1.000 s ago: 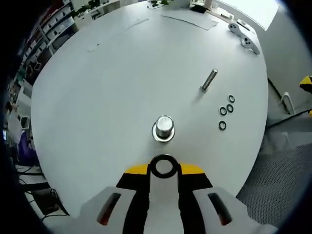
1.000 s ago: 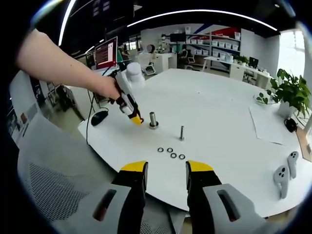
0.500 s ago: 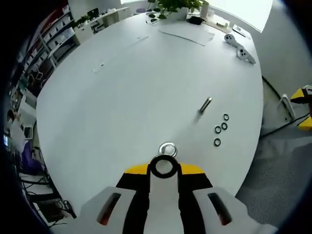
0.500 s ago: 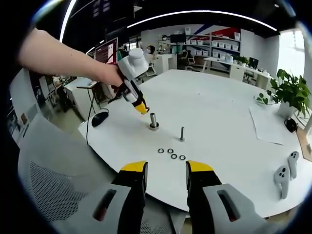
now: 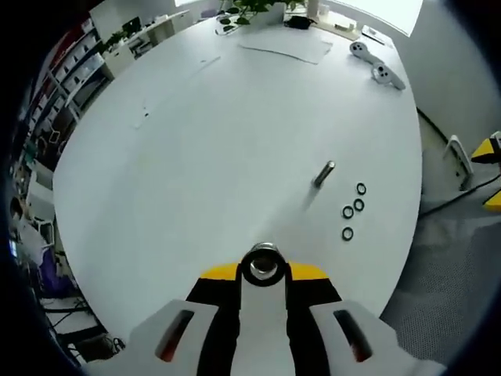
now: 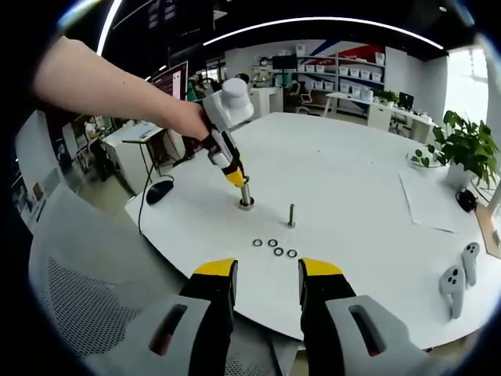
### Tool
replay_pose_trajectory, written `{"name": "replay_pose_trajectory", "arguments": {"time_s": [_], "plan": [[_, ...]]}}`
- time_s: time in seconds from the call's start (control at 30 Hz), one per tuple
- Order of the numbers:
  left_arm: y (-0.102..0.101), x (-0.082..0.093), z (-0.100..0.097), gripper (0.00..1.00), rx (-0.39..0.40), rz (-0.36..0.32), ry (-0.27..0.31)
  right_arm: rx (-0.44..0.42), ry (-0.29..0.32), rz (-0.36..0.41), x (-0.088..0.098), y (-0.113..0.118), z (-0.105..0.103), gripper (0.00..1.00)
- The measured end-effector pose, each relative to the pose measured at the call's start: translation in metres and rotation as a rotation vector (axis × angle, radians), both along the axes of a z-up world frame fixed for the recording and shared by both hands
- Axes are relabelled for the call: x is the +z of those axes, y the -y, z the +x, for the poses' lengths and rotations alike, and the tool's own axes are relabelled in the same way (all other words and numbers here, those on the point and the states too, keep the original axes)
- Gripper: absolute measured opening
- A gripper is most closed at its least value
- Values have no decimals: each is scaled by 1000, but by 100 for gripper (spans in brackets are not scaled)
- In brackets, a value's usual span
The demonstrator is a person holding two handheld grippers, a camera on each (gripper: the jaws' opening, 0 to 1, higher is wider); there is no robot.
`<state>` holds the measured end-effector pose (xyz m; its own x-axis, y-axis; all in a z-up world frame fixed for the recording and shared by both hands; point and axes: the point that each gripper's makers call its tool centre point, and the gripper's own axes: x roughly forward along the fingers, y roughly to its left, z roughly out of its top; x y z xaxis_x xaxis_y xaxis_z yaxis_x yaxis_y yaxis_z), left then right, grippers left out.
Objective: Place the washer onto the threaded stud by aligning its center hole with the stud, sliding it down to the base, and recovering from edge contact or off-axis alignment until the washer reaches the visible bottom stop.
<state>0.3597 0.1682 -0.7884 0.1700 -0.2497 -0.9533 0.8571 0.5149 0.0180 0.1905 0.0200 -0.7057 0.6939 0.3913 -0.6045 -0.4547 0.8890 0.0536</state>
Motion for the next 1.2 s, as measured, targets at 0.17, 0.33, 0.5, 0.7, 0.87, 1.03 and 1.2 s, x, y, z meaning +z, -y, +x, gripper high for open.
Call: {"name": "replay_pose_trajectory", "arguments": {"time_s": [0.17, 0.33, 0.5, 0.7, 0.87, 1.03, 1.2], "plan": [[0, -6, 0, 19, -34, 34, -2, -2, -1, 1, 0, 0, 0, 34], [1, -12, 2, 19, -38, 44, -11, 0, -4, -1, -1, 0, 0, 34], [0, -21, 2, 19, -63, 76, -17, 0, -6, -3, -1, 0, 0, 34], [1, -36, 3, 19, -72, 100, -27, -3, -8, -4, -1, 1, -1, 34], [0, -47, 3, 19, -56, 110, -38, -2, -12, -6, -2, 1, -1, 34], [1, -57, 0, 19, -64, 124, -41, 3, -15, -12, -3, 1, -1, 34], [3, -55, 2, 20, -61, 123, -39, -4, -13, -9, -2, 2, -1, 33]]}}
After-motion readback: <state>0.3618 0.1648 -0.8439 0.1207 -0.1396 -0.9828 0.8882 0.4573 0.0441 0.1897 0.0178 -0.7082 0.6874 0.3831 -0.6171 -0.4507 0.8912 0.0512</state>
